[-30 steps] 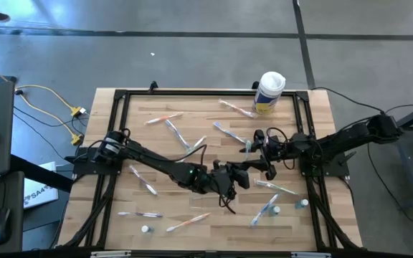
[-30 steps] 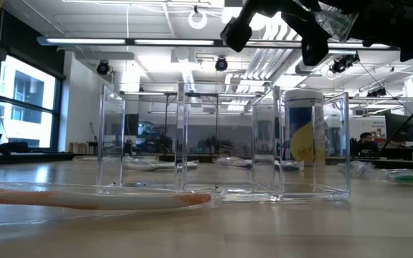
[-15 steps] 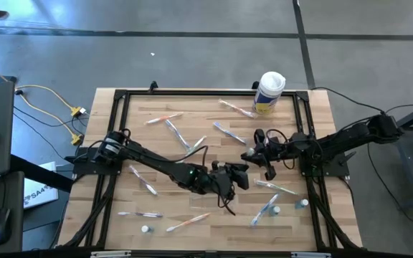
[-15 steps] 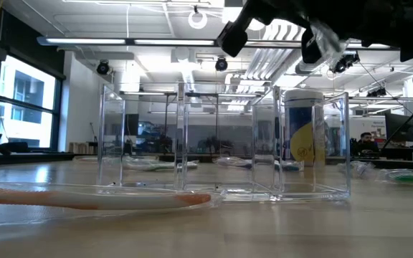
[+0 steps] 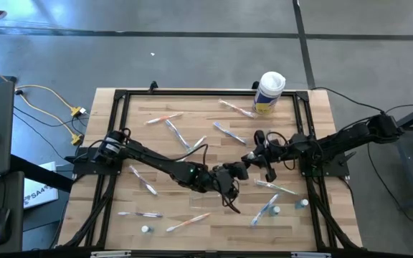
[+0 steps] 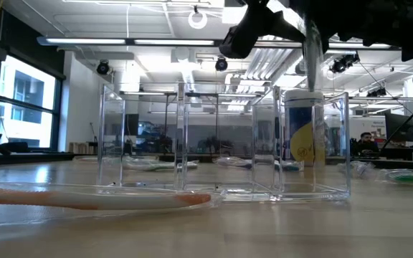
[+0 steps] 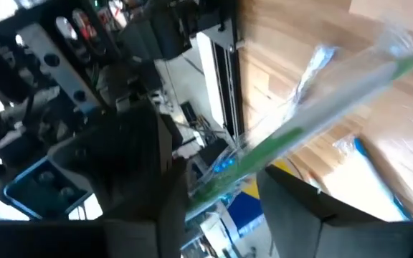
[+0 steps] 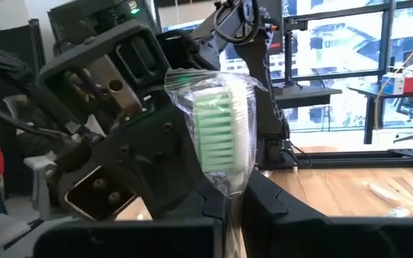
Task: Pick & Place toothbrushing station
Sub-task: Put the top left green toothbrush into the transparent organizer
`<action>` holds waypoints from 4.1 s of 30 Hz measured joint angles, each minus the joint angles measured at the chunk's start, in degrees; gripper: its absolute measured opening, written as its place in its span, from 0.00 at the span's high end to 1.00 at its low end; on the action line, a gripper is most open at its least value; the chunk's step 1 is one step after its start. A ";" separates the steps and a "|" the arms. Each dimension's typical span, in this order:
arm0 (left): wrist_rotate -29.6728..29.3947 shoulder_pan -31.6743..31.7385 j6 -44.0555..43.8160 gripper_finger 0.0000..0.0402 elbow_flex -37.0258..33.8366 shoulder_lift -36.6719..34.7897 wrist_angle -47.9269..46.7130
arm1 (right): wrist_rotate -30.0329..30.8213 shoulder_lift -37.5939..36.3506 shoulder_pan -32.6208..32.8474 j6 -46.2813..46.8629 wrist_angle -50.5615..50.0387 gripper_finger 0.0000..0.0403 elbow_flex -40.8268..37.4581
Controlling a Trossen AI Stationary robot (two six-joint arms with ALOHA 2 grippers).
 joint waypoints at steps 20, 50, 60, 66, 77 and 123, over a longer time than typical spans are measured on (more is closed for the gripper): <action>-32.45 -6.59 -20.77 0.50 0.22 -0.17 -0.72 | 13.69 -8.83 3.52 -8.69 -5.50 0.98 -0.17; 21.27 8.61 -99.97 0.50 -8.36 -26.21 -70.70 | 22.29 -6.54 18.10 -14.84 -22.72 0.98 13.69; 15.51 -0.07 -115.12 0.50 -8.98 -34.21 -74.38 | 21.76 2.32 17.44 -13.16 -21.00 0.98 18.12; -0.92 -8.52 -125.14 0.50 -15.89 -41.24 -66.74 | 19.53 8.72 17.24 -11.18 -15.27 0.98 18.03; -5.55 -13.56 -119.35 0.50 -40.09 -46.99 -34.19 | 17.60 13.48 16.80 -8.75 -8.26 0.98 18.03; -9.69 -13.57 -115.07 0.50 -40.74 -42.64 -25.32 | 7.20 27.84 15.73 -5.02 1.70 0.98 18.04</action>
